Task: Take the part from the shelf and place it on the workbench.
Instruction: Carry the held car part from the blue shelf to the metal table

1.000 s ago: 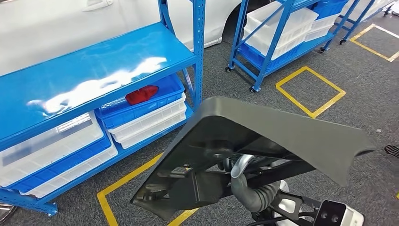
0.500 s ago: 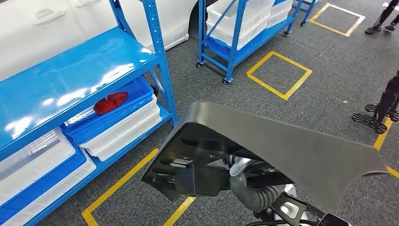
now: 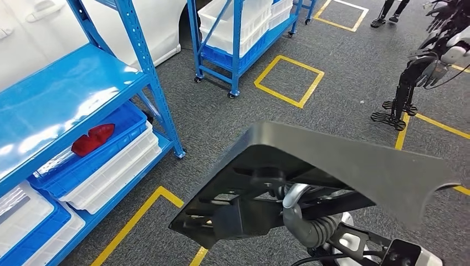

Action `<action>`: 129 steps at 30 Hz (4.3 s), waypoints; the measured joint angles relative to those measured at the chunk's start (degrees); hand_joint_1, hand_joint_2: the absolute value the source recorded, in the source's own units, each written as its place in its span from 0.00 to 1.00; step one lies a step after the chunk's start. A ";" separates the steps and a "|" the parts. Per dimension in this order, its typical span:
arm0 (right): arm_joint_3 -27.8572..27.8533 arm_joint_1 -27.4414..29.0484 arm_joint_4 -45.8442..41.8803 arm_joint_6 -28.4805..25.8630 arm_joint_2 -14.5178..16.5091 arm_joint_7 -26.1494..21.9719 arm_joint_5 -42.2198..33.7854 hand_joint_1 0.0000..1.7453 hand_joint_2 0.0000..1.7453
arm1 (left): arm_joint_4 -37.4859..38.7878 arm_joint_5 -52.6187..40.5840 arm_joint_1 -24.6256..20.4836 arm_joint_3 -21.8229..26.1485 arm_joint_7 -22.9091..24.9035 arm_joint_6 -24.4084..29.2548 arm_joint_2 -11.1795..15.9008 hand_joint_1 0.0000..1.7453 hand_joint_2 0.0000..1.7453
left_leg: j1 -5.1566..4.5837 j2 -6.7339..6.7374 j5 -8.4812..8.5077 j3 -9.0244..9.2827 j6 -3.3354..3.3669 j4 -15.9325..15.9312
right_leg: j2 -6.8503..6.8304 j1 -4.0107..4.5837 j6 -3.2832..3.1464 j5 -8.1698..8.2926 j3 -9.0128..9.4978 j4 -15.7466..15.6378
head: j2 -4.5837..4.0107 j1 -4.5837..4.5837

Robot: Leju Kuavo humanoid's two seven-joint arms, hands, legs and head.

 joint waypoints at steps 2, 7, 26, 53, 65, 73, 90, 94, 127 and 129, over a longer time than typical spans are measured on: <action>-0.82 0.15 0.06 1.03 -0.34 -0.03 -0.59 1.00 1.00 | 0.00 0.33 0.10 0.19 -0.21 0.02 -0.39 0.00 1.00 | 0.04 1.42 0.24 0.19 0.62 -0.46 | -3.30 0.06 0.42 -2.85 -2.43 5.08 | -0.01 0.28; -2.65 0.47 0.67 3.26 -0.46 -0.03 -0.67 1.00 1.00 | 0.00 1.08 0.33 1.30 -0.21 0.98 -1.06 0.00 1.00 | -0.23 4.95 -0.11 0.40 0.73 -0.48 | -5.90 -0.30 0.85 -4.43 -6.32 12.68 | -0.01 0.44; -5.81 -0.68 4.91 1.48 1.30 0.02 2.51 1.00 1.00 | 0.00 -0.06 0.34 2.82 -1.28 -0.83 -1.67 0.00 1.00 | -0.01 -1.74 -0.14 -0.39 -1.22 1.03 | 0.31 0.43 -1.90 0.72 1.33 -1.69 | 0.00 -0.11; -8.54 -14.48 20.00 2.56 4.67 4.10 0.87 1.00 1.00 | -0.02 -1.85 -0.32 2.85 -1.99 -3.06 -1.97 0.00 1.00 | -0.31 1.94 -5.14 -6.41 -1.94 13.32 | -2.29 0.26 -2.30 1.26 0.48 -1.89 | 0.00 -0.28; -8.56 -13.05 19.68 3.50 4.27 3.80 -0.32 1.00 1.00 | -0.02 -2.53 -0.39 2.87 -1.93 -3.34 -2.46 0.00 1.00 | -0.24 2.32 0.83 -0.57 0.68 -0.65 | -5.04 -0.15 0.87 -5.24 -6.89 11.91 | 0.01 0.38; -8.58 -12.56 19.64 4.69 4.03 3.66 -1.72 1.00 1.00 | -0.02 -2.61 -0.57 2.87 -2.12 -3.55 -2.70 0.00 1.00 | -0.82 7.31 -0.35 0.49 -0.69 -0.55 | -9.60 0.60 -0.37 0.78 -0.21 -1.30 | 0.00 0.31; -8.55 -12.99 18.57 6.94 3.70 3.63 -3.71 1.00 1.00 | -0.02 -3.59 -0.80 2.85 -2.03 -4.34 -2.79 0.00 1.00 | -0.29 -1.79 0.58 -1.19 -0.73 0.15 | 1.87 -0.03 -0.70 1.34 -0.58 -1.19 | 0.01 -0.12; -8.46 -13.66 17.88 7.10 3.50 3.68 -3.78 1.00 1.00 | -0.02 -3.98 -0.89 2.85 -1.35 -4.29 -2.81 0.00 1.00 | -0.20 1.18 1.23 -0.61 0.53 -1.14 | -3.74 0.25 0.19 -2.68 -3.75 5.45 | 0.00 0.35; -7.53 -17.47 18.56 8.50 1.91 5.23 -7.94 1.00 1.00 | -0.02 -3.43 -0.74 4.68 -0.84 -4.30 -2.93 0.00 1.00 | -0.26 3.39 1.49 -0.38 0.75 -2.04 | -5.16 -0.28 0.80 -6.17 -7.39 13.58 | 0.01 0.42; -7.49 -17.45 18.92 8.50 1.80 5.28 -8.07 1.00 1.00 | -0.02 -3.45 -0.73 4.72 -0.90 -4.33 -2.94 0.00 1.00 | -0.19 4.72 1.25 -0.21 0.56 -1.97 | -5.78 -0.79 1.24 -4.39 -7.21 12.69 | 0.00 0.44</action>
